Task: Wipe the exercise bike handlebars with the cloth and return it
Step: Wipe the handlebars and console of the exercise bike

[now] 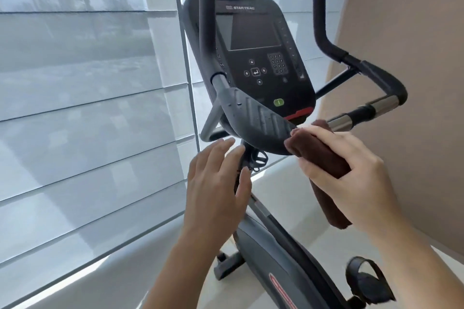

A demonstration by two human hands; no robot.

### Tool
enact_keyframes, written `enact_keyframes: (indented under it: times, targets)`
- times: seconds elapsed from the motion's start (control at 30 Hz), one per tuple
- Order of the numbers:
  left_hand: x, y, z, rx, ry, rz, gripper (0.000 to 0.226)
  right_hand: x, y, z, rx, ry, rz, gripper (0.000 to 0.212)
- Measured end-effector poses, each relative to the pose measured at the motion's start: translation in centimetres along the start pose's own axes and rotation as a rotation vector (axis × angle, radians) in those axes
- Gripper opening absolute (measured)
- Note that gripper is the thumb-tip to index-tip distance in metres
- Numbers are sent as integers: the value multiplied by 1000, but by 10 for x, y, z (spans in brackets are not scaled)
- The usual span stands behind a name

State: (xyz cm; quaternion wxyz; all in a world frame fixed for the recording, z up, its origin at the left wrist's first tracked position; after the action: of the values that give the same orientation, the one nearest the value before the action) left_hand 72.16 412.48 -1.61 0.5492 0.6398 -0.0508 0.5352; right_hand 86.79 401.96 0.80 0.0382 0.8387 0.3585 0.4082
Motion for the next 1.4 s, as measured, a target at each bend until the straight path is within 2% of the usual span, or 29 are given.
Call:
enact_keyframes:
  times: [0.1, 0.27, 0.4, 0.57, 0.67, 0.77, 0.97, 1.07, 1.17, 1.4]
  targets:
    - [42, -7, -30, -14, -60, 29, 33, 48, -16, -9, -85, 55, 6, 43]
    - [103, -26, -75, -10, -146, 52, 32, 122, -52, -15, -187, 75, -21, 45]
    - [143, -44, -97, 5, -199, 73, 31, 174, -87, -2, -156, 36, -92, 45]
    - [187, -65, -113, -40, -169, 91, 33, 230, -125, 19, -84, 54, -121, 46]
    - [213, -82, -126, -279, -68, 64, 31, 265, -133, 26, 20, 113, -19, 44]
    - [233, -103, -144, -547, 138, 15, 31, 302, -133, 31, 177, 140, 127, 37]
    - [253, -128, -161, -977, 380, -33, 37, 352, -153, 37, 310, 207, 240, 33]
    - [255, -139, -168, -1118, 446, -55, 40, 354, -171, 48, 401, 200, 208, 33]
    - [259, -149, -161, -1164, 422, -95, 42, 350, -174, 54, 435, 210, 140, 37]
    - [253, -152, -162, -1246, 413, -115, 45, 315, -182, 54, 262, 178, -137, 40]
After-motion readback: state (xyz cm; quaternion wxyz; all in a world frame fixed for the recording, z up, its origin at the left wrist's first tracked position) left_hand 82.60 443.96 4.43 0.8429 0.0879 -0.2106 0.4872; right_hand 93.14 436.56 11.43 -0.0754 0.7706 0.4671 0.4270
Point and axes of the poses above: each hand's wrist, its own x-axis towards the middle knuckle, its own y-axis out of the back of the hand, z = x × y, the point moved 9 cm from there along x, towards the middle knuckle, and after that the axes turned 13 degrees about x, right-handed, at the moved point
